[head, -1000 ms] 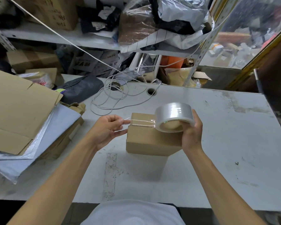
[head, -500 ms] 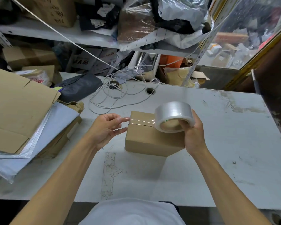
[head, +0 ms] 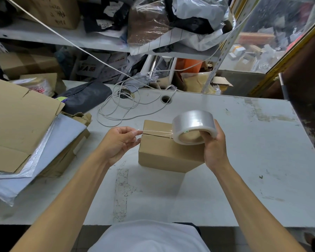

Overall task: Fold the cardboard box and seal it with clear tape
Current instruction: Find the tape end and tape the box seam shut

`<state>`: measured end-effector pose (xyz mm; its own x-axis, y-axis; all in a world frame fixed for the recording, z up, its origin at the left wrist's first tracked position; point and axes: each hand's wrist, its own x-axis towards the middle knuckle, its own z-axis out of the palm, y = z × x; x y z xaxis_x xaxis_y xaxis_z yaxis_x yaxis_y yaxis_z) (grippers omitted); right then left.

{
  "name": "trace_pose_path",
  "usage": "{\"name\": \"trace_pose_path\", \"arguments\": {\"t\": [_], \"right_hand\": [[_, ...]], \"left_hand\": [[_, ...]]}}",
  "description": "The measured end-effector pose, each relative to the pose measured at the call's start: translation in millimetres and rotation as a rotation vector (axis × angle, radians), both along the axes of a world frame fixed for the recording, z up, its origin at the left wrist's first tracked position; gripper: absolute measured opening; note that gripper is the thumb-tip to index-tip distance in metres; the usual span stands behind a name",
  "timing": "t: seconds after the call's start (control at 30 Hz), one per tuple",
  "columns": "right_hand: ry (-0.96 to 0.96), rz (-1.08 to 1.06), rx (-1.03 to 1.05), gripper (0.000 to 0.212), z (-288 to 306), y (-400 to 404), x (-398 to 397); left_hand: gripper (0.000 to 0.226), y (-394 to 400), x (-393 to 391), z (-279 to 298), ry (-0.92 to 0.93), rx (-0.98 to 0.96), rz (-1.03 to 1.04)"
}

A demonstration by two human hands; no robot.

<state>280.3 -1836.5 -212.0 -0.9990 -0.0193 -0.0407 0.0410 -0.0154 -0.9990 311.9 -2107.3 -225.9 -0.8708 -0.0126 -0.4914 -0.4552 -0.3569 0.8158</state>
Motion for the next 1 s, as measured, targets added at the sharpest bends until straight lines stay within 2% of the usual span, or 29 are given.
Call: {"name": "trace_pose_path", "arguments": {"t": [0.23,0.4,0.6,0.73,0.83,0.93,1.0], "right_hand": [[0.007,-0.001,-0.004,0.023,0,0,1],[0.007,-0.010,0.008,0.030,-1,-1,1],[-0.001,-0.025,0.024,0.038,-1,-1,1],[-0.006,-0.043,0.030,0.036,-3,-2,2],[-0.005,-0.042,0.049,0.030,-4,-4,3],[-0.006,-0.046,0.054,0.021,-6,-4,3],[0.001,-0.049,0.060,0.019,-6,-4,3]], "left_hand": [[0.010,2,-4,-5,-0.033,-0.031,-0.005],[0.009,3,-7,-12,-0.057,-0.034,0.016],[0.017,11,-9,-19,-0.051,-0.132,-0.019],[0.009,16,-2,-28,-0.086,-0.049,0.027],[0.030,21,7,-33,-0.133,0.005,0.067],[0.035,25,11,-36,-0.027,-0.189,0.141],[0.023,25,13,-34,0.102,-0.355,0.154]]}}
